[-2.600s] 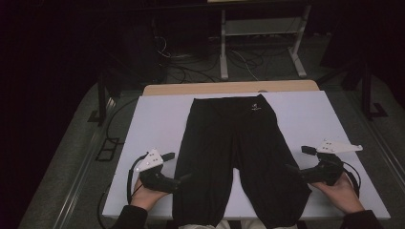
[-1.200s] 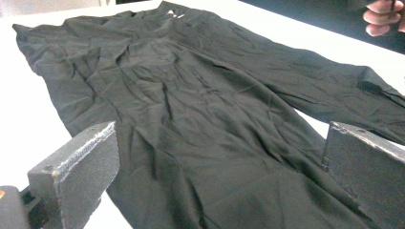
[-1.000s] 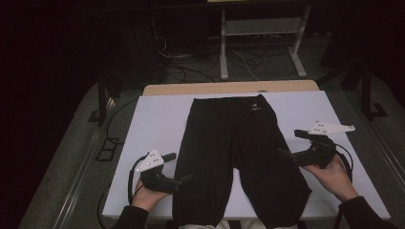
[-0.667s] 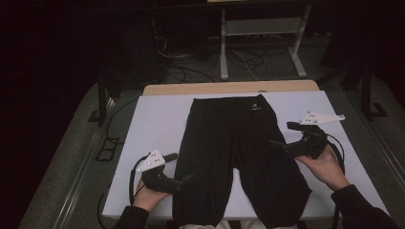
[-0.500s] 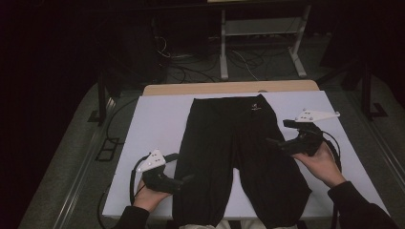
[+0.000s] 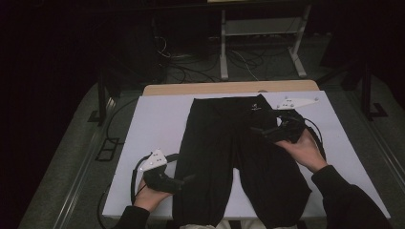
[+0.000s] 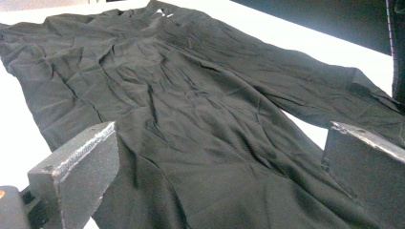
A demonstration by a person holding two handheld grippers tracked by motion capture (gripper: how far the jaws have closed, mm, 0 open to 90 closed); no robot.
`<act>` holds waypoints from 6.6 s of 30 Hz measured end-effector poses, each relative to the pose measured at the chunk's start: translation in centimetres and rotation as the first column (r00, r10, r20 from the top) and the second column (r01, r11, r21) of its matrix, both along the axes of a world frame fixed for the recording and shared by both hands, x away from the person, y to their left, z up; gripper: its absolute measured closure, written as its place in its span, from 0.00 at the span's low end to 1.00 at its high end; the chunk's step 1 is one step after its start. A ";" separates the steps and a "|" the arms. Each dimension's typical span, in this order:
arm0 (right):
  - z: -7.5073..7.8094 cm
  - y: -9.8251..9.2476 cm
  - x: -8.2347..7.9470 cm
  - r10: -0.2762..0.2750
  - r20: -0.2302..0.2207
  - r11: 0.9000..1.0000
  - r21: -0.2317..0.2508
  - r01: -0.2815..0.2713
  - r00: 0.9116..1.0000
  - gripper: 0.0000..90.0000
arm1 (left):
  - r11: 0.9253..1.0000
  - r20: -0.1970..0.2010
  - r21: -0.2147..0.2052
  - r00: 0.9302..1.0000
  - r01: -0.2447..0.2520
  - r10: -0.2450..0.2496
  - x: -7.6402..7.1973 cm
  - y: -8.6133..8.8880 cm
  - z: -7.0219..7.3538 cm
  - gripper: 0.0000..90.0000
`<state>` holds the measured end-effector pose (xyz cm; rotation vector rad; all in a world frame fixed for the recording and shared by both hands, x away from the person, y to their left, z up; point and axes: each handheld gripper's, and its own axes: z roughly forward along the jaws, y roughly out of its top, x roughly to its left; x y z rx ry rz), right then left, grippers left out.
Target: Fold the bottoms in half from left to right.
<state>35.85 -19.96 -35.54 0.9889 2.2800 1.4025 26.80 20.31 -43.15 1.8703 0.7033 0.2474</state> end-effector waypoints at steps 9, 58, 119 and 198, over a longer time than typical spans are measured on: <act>0.1 1.8 1.2 0.013 -0.004 1.000 -0.010 -0.013 1.000 0.00 | 1.000 -0.004 0.002 1.000 -0.003 0.003 0.1 0.1 -0.1 0.00; -1.5 9.9 6.9 0.045 -0.040 0.999 -0.024 -0.046 0.998 0.00 | 1.000 -0.006 -0.010 1.000 0.020 -0.020 0.0 0.2 0.0 0.00; -1.5 17.6 14.8 -0.033 -0.030 0.998 -0.052 0.032 0.999 0.00 | 0.999 -0.012 -0.035 1.000 0.022 -0.022 -0.1 0.3 0.1 0.00; -9.9 24.2 18.7 -0.217 -0.104 0.951 -0.244 0.187 0.971 0.71 | 0.998 -0.012 -0.054 1.000 0.017 -0.017 0.1 0.7 0.2 0.00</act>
